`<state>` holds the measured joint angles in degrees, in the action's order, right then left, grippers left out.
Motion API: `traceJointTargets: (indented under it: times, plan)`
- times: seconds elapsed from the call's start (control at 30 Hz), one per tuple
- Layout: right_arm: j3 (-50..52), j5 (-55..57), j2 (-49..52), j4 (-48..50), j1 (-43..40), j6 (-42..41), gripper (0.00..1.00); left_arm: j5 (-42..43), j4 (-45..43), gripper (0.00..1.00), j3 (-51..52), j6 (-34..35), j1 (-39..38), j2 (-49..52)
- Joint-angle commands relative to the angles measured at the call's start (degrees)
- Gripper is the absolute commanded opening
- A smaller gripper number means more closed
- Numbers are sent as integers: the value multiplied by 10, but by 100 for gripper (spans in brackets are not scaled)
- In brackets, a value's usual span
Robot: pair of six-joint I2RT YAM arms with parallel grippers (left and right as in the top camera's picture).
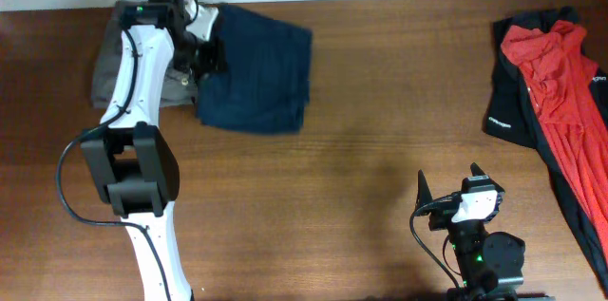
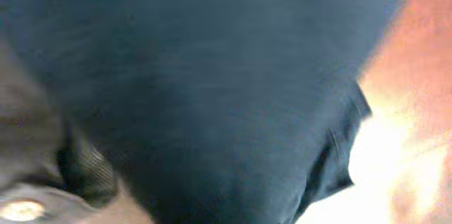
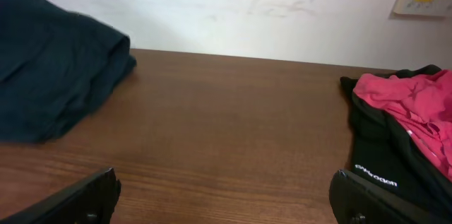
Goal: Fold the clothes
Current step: 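Lift the folded navy trousers with the left gripper onto the grey trousers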
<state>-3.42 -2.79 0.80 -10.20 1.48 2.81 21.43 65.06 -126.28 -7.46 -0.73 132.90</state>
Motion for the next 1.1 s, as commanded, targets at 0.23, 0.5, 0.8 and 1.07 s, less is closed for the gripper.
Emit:
traceJointTargets:
  times: [0.23, 0.5, 0.8, 1.07]
  plan:
    - [6, 7, -6, 2, -5, 0, 99, -34, -29, 0, -51, 20, 3, -3]
    - [6, 7, -6, 2, -5, -1, 99, -54, -77, 0, -58, 11, 32, -3]
    - [6, 7, -6, 2, -5, -1, 99, -54, -94, 0, -61, 1, 78, -3]
    - [6, 7, -6, 2, -5, -1, 99, -52, -88, 0, -84, -15, 100, -3]
